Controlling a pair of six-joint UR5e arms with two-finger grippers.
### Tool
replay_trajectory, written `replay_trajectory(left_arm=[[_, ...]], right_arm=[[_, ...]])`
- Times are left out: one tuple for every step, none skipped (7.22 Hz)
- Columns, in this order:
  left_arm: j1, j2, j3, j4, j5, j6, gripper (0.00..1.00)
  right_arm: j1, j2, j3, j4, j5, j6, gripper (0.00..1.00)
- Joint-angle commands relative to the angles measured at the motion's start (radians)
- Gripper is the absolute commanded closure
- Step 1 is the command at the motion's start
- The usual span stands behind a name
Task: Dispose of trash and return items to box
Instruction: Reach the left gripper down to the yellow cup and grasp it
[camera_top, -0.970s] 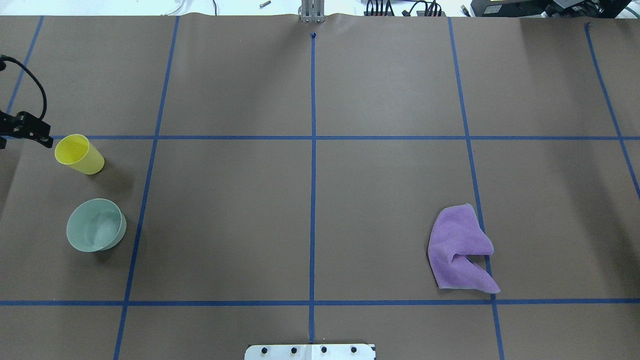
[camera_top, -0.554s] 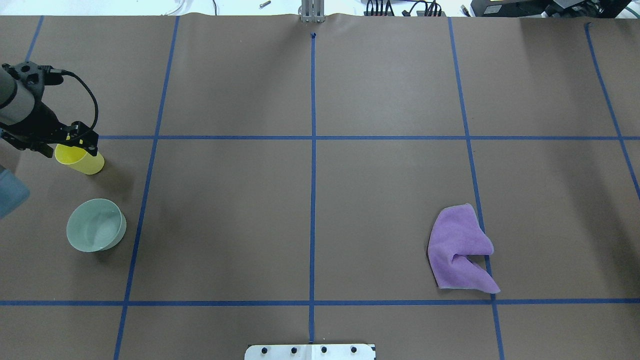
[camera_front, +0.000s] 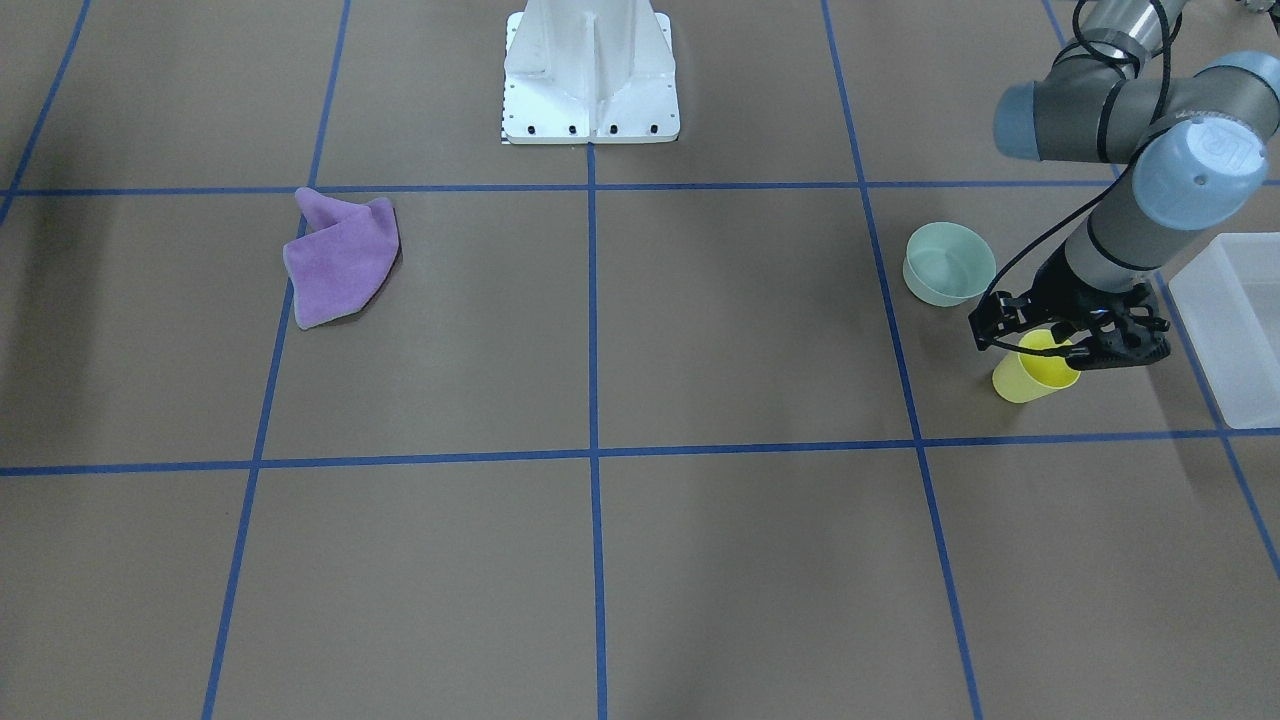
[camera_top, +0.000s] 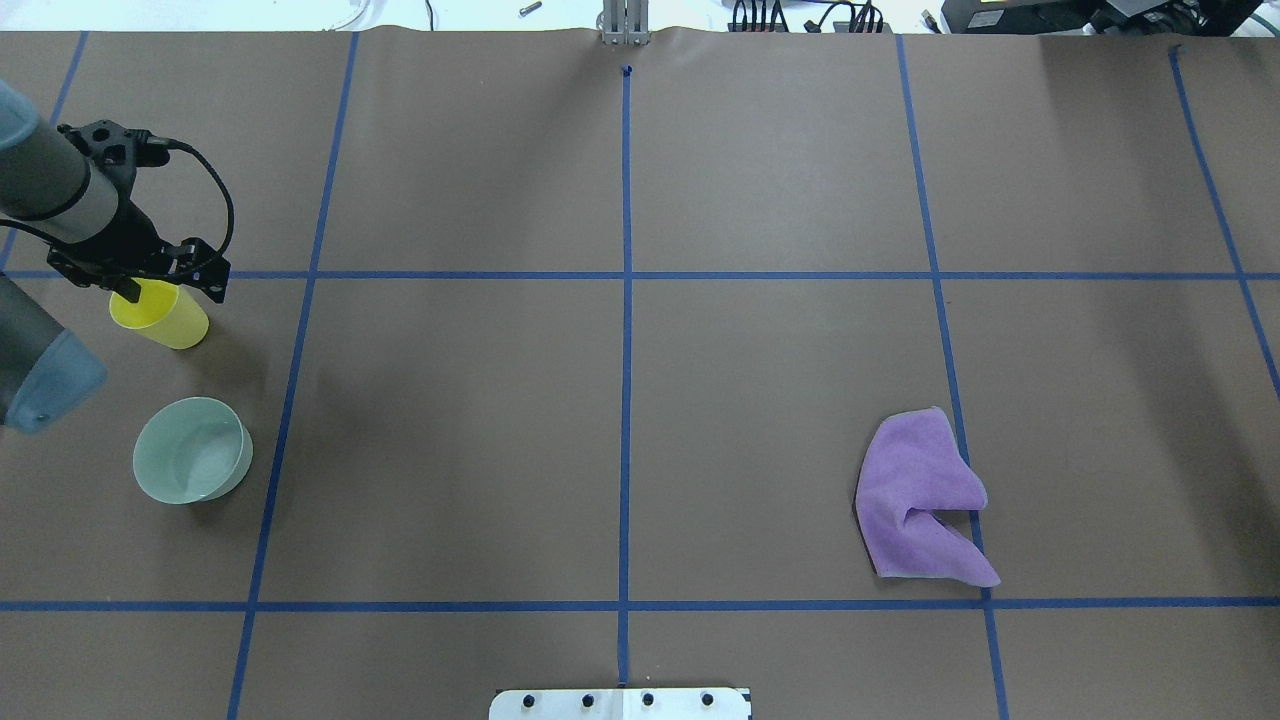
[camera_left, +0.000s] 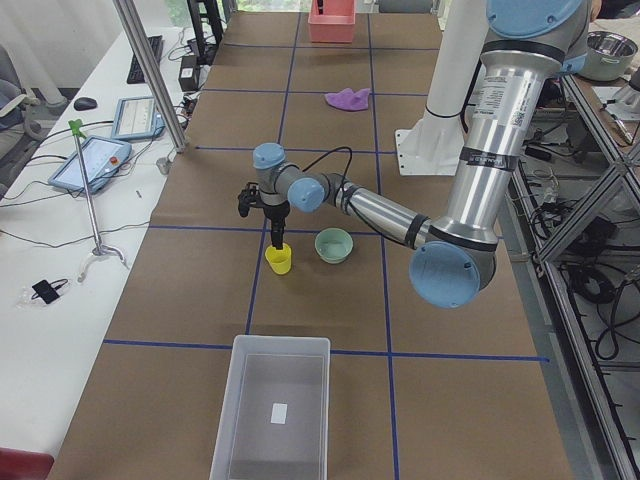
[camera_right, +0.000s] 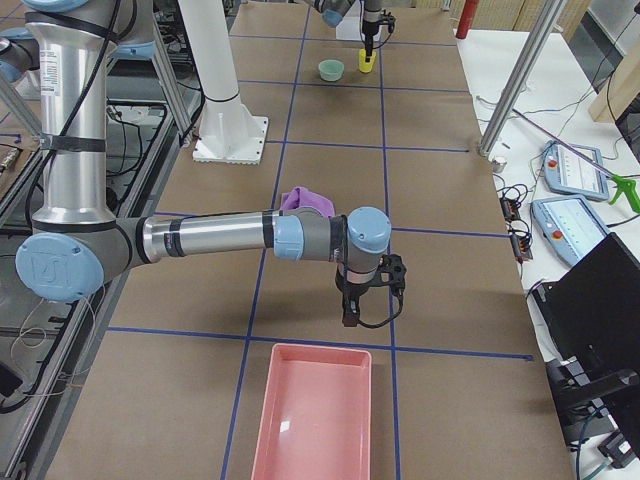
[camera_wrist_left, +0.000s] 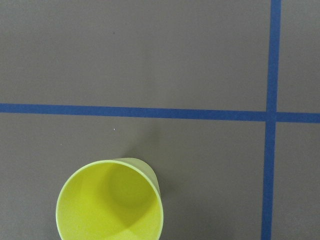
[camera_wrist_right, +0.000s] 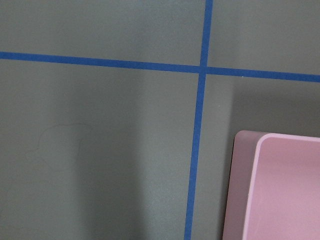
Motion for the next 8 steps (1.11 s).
replay_trajectory(left_arm=[[0.001,-0.017,0.081,-0.086,0.001,-0.001,0.03],[0.001,-0.015,0.076,-0.088,0.001,-0.016,0.03],[0.002,-0.011,0.066,-0.086,0.0,-0.019,0.03],[0.002,-0.011,0.069,-0.086,0.0,-0.021,0.15],[0.002,-0.009,0.066,-0.086,-0.002,-0.03,0.61],[0.002,-0.012,0.065,-0.081,0.0,-0.053,1.0],[0.002,-0.012,0.055,-0.077,-0.01,-0.053,1.0],[0.001,-0.005,0.043,-0.075,-0.013,-0.05,1.0]], right_arm=[[0.0,-0.002,0.0,0.0,0.002,0.0,0.0],[0.0,-0.002,0.0,0.0,0.002,0.0,0.0],[0.0,-0.002,0.002,0.0,0.002,0.0,0.0],[0.0,-0.002,0.0,0.0,0.002,0.0,0.0],[0.0,-0.002,0.0,0.0,0.002,0.002,0.0],[-0.002,-0.002,-0.002,0.0,0.003,0.002,0.0],[0.0,-0.002,-0.002,0.0,0.005,0.002,0.0],[-0.002,-0.002,-0.002,0.0,0.02,0.002,0.0]])
